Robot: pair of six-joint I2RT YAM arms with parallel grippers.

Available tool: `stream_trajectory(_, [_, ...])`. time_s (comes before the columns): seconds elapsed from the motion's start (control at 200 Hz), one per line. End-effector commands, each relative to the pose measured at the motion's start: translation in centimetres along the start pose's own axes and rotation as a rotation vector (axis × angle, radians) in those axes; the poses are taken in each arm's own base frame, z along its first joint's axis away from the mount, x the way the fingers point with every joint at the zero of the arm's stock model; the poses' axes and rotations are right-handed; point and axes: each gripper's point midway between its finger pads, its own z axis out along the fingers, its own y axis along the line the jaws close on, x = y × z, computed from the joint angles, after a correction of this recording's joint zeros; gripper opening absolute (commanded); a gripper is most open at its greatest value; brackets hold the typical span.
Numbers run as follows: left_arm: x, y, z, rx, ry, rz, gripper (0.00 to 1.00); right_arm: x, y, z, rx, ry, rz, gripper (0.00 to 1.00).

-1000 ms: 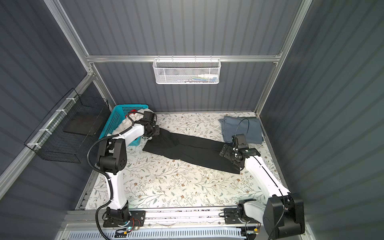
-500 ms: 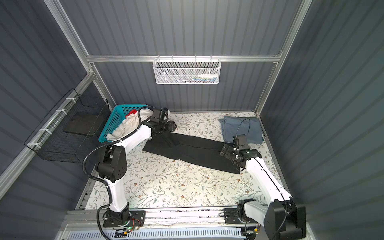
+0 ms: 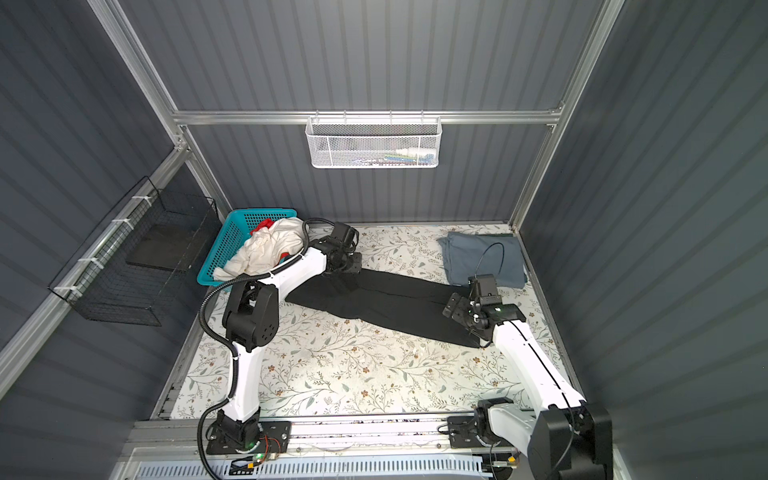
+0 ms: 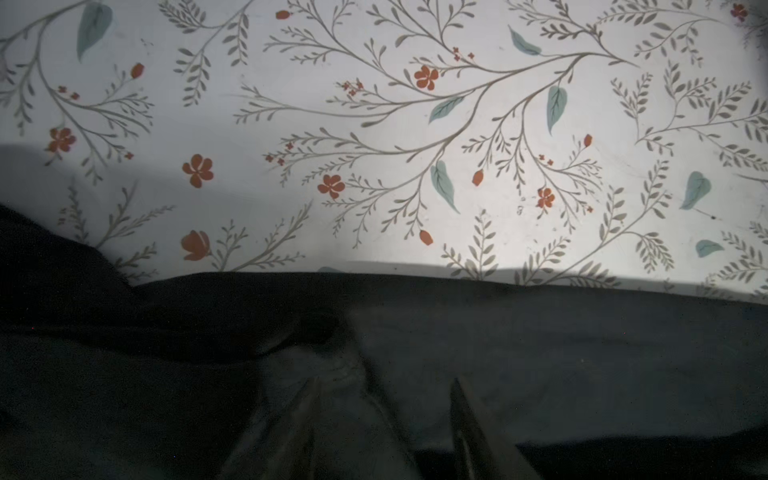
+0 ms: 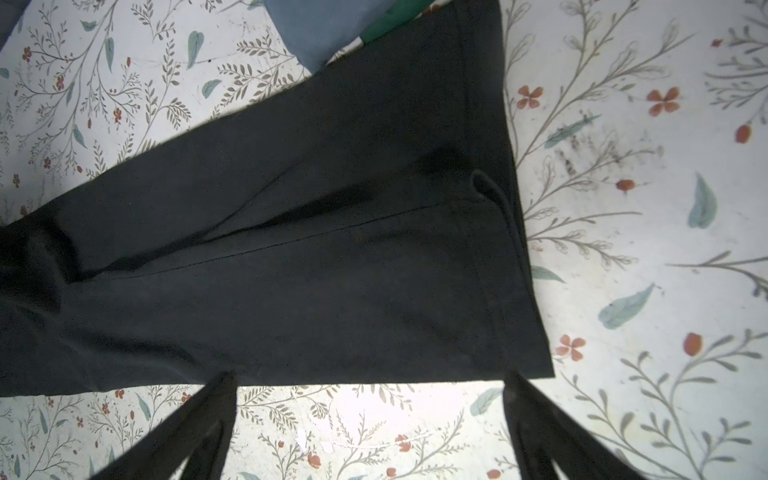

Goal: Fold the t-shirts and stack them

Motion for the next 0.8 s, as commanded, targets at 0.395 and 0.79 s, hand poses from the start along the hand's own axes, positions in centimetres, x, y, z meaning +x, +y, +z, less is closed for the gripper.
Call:
stream_trajectory(0.395, [1.2, 0.4, 2.1, -0.046, 0.057, 0.033, 0.5, 0.0, -0.9, -0.3, 0.021, -0.019, 0.011, 0.99])
stream_trajectory(0.79, [2.4, 0.8, 3.7, -0.064, 0.093, 0.03, 0.41, 0.1, -1.0, -0.2, 0.027, -0.014, 0.014, 0.99])
